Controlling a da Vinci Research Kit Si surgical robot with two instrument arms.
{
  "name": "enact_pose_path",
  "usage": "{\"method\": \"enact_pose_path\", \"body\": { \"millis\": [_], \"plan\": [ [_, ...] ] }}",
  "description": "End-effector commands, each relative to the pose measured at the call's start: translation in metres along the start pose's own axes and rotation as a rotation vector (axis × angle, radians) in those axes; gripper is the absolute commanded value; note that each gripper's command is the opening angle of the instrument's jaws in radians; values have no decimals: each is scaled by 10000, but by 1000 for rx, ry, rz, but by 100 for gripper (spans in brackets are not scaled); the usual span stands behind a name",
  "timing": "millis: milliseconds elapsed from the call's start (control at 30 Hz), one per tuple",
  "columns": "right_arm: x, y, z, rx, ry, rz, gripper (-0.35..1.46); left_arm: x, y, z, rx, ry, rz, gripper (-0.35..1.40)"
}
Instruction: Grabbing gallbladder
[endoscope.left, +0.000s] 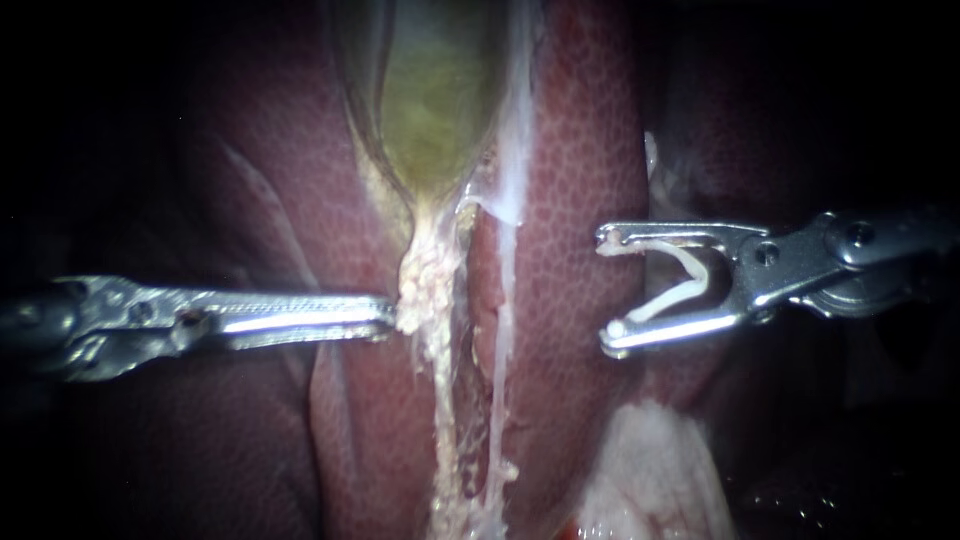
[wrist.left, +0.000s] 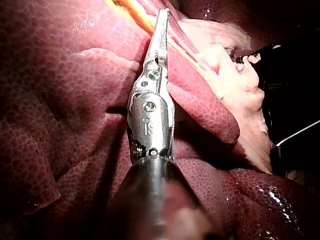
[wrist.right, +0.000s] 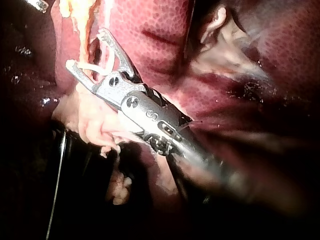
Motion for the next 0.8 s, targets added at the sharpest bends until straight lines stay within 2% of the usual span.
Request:
{"method": "enact_pose_path", "body": {
  "millis": [33, 300, 333, 433, 600, 700, 800],
  "plan": [
    [0, 0, 0, 0, 0, 0, 55, 0, 0, 0, 0, 0, 0, -35],
    [0, 0, 0, 0, 0, 0, 55, 0, 0, 0, 0, 0, -6, -35],
    [0, 0, 0, 0, 0, 0, 55, 0, 0, 0, 0, 0, -6, -32],
    [0, 0, 0, 0, 0, 0, 55, 0, 0, -1, 1, 0, -6, -6],
    [0, 0, 0, 0, 0, 0, 55, 0, 1, -6, 4, 0, -6, 14],
    [0, 0, 0, 0, 0, 0, 55, -2, 2, -10, 0, 1, -8, 32],
    [0, 0, 0, 0, 0, 0, 55, -5, 4, -13, -4, 1, -10, 41]
  ]
}}
